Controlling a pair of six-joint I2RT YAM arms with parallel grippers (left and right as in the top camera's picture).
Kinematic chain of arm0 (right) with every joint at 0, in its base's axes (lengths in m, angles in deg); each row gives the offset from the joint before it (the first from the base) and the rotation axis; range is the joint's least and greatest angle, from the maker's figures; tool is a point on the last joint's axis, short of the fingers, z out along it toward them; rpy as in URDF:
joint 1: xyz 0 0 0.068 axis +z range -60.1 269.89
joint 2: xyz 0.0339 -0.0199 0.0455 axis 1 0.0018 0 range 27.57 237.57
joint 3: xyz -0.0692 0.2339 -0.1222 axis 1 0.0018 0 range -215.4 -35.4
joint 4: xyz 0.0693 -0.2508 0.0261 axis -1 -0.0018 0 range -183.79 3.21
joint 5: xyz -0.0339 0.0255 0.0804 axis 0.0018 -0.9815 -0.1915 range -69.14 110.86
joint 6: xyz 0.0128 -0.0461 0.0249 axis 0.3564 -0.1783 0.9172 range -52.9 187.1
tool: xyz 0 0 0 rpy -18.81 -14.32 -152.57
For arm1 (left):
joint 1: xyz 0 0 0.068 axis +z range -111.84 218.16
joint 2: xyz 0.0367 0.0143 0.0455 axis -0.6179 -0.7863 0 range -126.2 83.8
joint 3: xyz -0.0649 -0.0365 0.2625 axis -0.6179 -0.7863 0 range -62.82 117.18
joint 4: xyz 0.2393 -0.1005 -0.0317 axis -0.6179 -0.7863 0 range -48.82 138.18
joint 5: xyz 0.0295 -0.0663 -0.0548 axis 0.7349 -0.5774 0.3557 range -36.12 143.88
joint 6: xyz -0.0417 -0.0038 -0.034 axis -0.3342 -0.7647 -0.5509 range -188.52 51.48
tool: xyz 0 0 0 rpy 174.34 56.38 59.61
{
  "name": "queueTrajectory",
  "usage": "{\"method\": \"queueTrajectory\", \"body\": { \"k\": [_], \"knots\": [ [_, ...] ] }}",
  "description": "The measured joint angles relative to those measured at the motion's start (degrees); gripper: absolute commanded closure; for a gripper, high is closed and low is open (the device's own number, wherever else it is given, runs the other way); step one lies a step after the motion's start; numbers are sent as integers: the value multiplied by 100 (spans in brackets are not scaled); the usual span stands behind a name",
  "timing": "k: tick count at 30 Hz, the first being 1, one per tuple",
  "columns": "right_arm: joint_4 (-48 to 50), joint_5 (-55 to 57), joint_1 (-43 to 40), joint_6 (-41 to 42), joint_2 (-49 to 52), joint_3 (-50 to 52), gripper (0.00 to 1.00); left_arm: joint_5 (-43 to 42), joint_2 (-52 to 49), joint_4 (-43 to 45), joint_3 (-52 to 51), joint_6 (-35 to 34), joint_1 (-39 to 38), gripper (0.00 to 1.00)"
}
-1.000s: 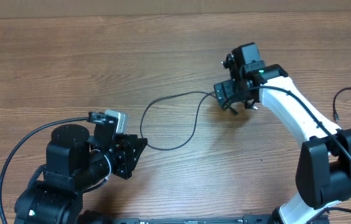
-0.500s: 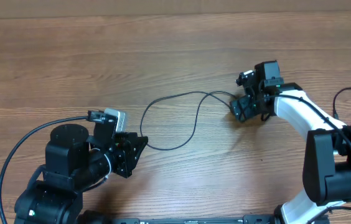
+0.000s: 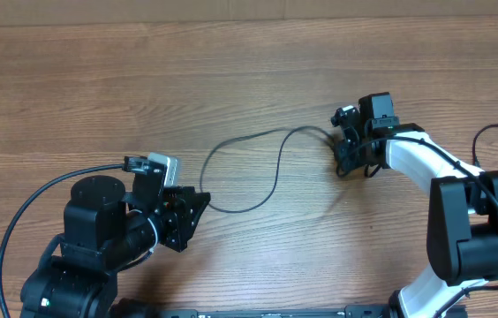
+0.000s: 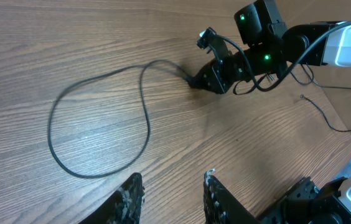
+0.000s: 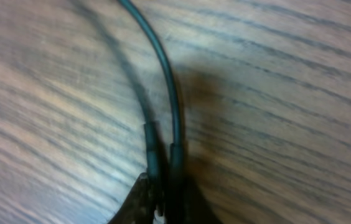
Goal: Untangle cables
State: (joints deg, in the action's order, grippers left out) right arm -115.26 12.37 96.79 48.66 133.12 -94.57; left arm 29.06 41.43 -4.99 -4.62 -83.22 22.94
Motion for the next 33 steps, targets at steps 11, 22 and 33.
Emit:
{"method": "queueTrajectory", "body": {
  "k": [11,22,33],
  "knots": [
    [310,-542,0,345,116,-37,96,-2,0,2,0,0,0,65],
    [151,-931,-48,1084,216,-1941,96,0,0,4,0,0,0,63],
    [-555,-968,-1224,1606,216,-4177,92,0,0,81,0,0,0,62]
  ]
}}
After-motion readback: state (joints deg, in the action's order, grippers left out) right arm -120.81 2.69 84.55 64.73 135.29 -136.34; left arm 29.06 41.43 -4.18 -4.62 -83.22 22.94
